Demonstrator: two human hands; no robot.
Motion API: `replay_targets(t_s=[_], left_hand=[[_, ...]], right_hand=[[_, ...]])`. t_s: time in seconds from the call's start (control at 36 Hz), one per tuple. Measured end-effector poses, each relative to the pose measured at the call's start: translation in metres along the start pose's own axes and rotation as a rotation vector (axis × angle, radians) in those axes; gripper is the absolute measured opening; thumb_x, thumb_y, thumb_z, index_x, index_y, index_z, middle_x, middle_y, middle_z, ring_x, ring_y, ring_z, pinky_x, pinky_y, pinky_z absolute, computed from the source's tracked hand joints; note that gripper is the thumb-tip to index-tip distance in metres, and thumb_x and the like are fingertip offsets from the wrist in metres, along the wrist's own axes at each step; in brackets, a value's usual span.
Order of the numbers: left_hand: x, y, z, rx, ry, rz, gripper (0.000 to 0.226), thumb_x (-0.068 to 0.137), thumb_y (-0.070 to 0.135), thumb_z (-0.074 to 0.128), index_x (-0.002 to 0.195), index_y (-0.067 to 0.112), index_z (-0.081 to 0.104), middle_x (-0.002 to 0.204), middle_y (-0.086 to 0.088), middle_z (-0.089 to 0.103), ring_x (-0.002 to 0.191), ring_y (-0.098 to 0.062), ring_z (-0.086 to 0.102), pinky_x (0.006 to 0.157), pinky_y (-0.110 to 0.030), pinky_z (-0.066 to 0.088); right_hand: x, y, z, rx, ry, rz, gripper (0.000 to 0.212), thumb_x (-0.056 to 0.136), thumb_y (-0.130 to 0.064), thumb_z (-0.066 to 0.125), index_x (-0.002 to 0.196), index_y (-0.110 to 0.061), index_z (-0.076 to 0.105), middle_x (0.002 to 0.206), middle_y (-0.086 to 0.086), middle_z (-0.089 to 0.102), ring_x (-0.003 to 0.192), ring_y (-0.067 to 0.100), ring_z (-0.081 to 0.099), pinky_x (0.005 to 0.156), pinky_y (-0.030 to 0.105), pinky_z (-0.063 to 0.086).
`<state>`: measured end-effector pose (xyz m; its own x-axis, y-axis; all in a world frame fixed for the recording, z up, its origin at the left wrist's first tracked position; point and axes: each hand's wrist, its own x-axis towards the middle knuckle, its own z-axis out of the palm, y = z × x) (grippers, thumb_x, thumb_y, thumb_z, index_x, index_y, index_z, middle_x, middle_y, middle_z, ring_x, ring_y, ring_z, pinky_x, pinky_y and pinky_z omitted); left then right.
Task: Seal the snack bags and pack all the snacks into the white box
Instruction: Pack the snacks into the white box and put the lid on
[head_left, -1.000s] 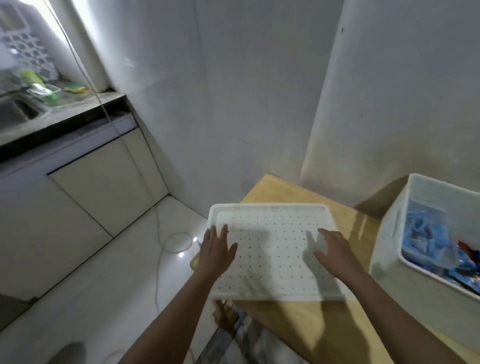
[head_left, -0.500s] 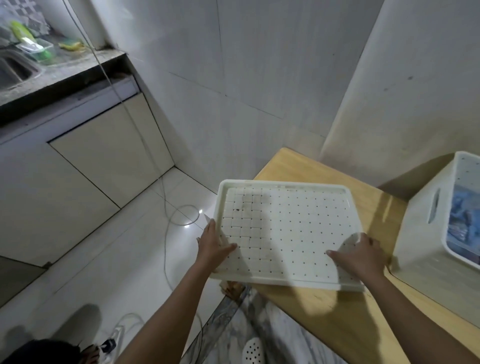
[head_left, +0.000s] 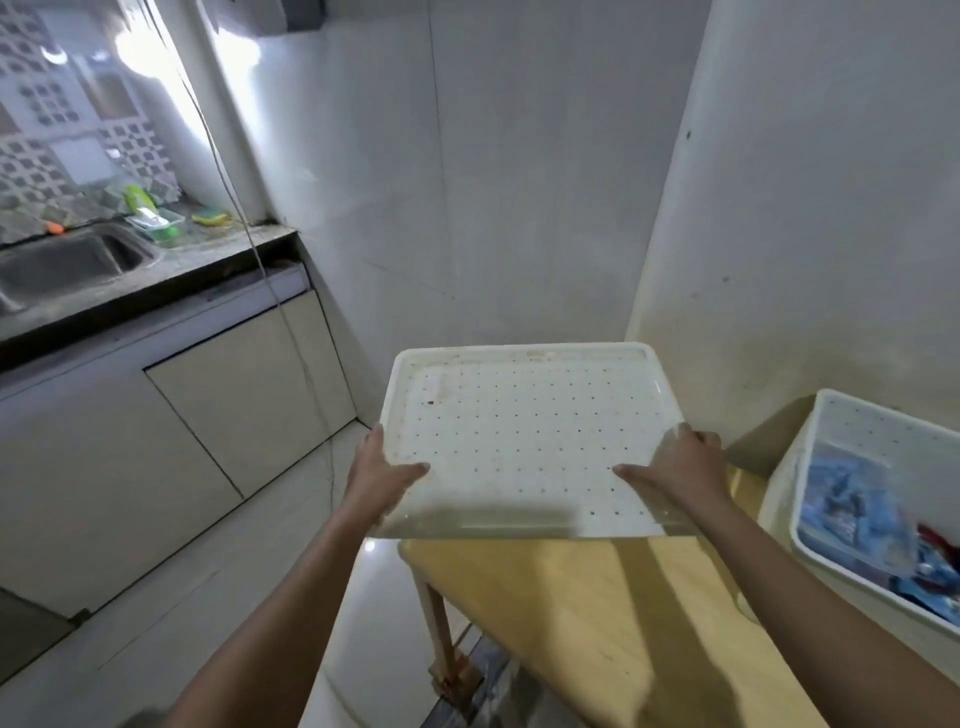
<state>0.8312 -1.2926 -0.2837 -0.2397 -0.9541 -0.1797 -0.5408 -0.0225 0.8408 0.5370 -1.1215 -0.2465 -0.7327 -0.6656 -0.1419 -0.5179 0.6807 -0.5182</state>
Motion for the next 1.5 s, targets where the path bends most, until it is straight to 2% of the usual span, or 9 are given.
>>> replay_targets(t_s=[0.17,0.25,0.44,0.69,0.78,0.86,1.11,1.31,1.5], left_hand=[[0.006,0.074,0.025,-0.036,-0.024,0.182,0.069,0.065,0.028,0.080,0.125,0.021,0.046,0.116,-0.002,0.057,0.098,-0.022,0.060,0.078,-0.035,0.054],[0.003,0.106,0.058,-0.021,-0.072,0.247,0.081,0.056,0.046,0.078,0.127,0.029,0.043,0.121,0.002,0.058,0.104,-0.022,0.060,0.087,-0.043,0.053],[-0.035,0.167,0.164,-0.011,-0.223,0.366,0.091,0.068,0.037,0.079,0.143,0.021,0.030,0.144,-0.002,0.040,0.128,-0.025,0.045,0.103,-0.046,0.042],[-0.083,0.190,0.275,0.058,-0.563,0.492,0.085,0.051,0.052,0.079,0.126,0.026,0.048,0.123,-0.001,0.058,0.105,-0.019,0.061,0.087,-0.043,0.054],[-0.101,0.194,0.299,0.078,-0.644,0.488,0.082,0.055,0.041,0.082,0.126,0.022,0.048,0.125,-0.004,0.055,0.107,-0.022,0.059,0.087,-0.041,0.054],[-0.112,0.194,0.321,0.139,-0.696,0.473,0.098,0.049,0.052,0.080,0.132,0.020,0.040,0.133,-0.004,0.051,0.114,-0.023,0.055,0.091,-0.043,0.052],[-0.131,0.194,0.336,0.289,-0.555,0.554,0.085,0.066,0.051,0.072,0.134,0.017,0.035,0.138,-0.004,0.043,0.121,-0.024,0.048,0.097,-0.044,0.047],[-0.133,0.198,0.345,0.333,-0.472,0.600,0.075,0.072,0.049,0.068,0.130,0.014,0.037,0.134,-0.005,0.044,0.120,-0.023,0.047,0.095,-0.039,0.046],[-0.137,0.199,0.355,0.429,-0.432,0.685,0.083,0.082,0.051,0.058,0.142,0.008,0.020,0.146,-0.006,0.029,0.131,-0.021,0.035,0.096,-0.028,0.037]], right_hand=[[-0.004,0.014,-0.083,0.064,0.163,-0.002,0.087,0.058,-0.049,0.082,0.120,-0.005,0.040,0.132,0.019,0.039,0.121,0.033,0.039,0.093,0.039,0.041],[-0.017,0.047,-0.120,0.097,0.209,0.057,0.081,0.060,-0.046,0.083,0.115,-0.002,0.042,0.129,0.021,0.038,0.119,0.034,0.039,0.094,0.039,0.040],[-0.065,0.138,-0.180,0.106,0.274,0.324,0.087,0.057,-0.047,0.084,0.119,-0.001,0.043,0.128,0.021,0.041,0.120,0.034,0.041,0.091,0.040,0.043],[-0.129,0.229,-0.219,0.035,0.279,0.620,0.084,0.066,-0.046,0.078,0.121,0.007,0.045,0.124,0.023,0.049,0.121,0.034,0.044,0.098,0.038,0.039],[-0.138,0.256,-0.218,0.103,0.335,0.672,0.091,0.060,-0.048,0.082,0.125,0.002,0.042,0.127,0.022,0.043,0.119,0.035,0.044,0.094,0.043,0.042],[-0.144,0.279,-0.215,0.137,0.384,0.736,0.088,0.060,-0.051,0.081,0.125,-0.005,0.043,0.129,0.017,0.041,0.117,0.035,0.045,0.096,0.046,0.037],[-0.130,0.308,-0.192,0.037,0.476,0.662,0.070,0.063,-0.064,0.066,0.104,-0.012,0.043,0.124,0.015,0.046,0.106,0.032,0.053,0.091,0.042,0.046],[-0.112,0.325,-0.193,-0.006,0.472,0.608,0.072,0.065,-0.065,0.064,0.106,-0.009,0.044,0.131,0.016,0.043,0.110,0.036,0.051,0.090,0.042,0.044],[-0.101,0.341,-0.187,-0.029,0.452,0.563,0.078,0.068,-0.067,0.059,0.115,-0.007,0.041,0.134,0.017,0.039,0.113,0.037,0.050,0.090,0.044,0.044]])
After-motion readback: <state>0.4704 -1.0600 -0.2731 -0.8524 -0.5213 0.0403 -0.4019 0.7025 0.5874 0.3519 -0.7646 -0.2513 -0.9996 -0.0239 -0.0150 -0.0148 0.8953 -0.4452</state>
